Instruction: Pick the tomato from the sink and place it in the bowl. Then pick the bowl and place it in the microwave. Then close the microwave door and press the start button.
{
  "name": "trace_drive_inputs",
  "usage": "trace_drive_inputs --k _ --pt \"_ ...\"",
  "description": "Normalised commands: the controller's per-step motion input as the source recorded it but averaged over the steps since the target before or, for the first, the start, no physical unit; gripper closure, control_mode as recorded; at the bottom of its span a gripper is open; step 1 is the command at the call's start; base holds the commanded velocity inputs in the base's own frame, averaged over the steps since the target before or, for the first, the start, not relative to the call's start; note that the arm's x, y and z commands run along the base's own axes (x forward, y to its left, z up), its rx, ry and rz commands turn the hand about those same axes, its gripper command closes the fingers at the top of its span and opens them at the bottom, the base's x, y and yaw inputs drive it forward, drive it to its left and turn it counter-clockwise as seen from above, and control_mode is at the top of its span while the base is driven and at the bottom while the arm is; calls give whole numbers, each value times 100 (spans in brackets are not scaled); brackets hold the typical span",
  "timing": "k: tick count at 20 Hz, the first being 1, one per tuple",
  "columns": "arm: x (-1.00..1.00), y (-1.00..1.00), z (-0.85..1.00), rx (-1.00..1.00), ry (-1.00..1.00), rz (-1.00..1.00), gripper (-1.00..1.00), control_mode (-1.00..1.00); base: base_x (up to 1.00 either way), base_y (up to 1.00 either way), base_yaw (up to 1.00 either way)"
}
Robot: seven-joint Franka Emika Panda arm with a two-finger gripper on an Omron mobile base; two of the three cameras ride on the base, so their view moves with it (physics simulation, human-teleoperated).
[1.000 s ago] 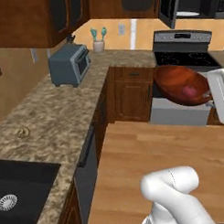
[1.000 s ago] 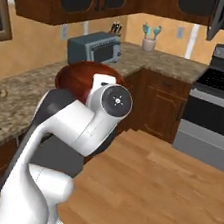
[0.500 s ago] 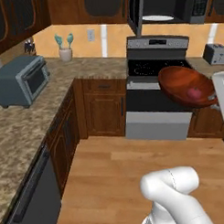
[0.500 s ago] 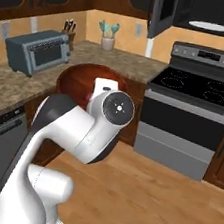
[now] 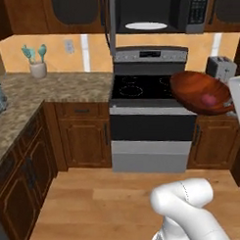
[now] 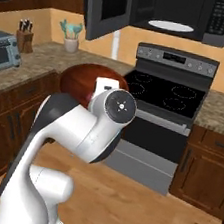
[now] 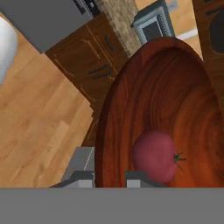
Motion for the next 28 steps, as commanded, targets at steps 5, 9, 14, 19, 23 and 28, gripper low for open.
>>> trace_drive_inputs --k 5,9,14,19,23,28 --pt "0 0 0 0 0 0 100 100 100 -48 -2" --pt "0 0 0 0 0 0 100 100 100 -12 2" --pt "0 0 0 0 0 0 100 100 100 -12 1" --pt "0 0 0 0 0 0 100 100 100 0 0" --pt "0 0 0 0 0 0 100 100 69 14 0" --pt "0 0 0 0 0 0 100 100 33 4 9"
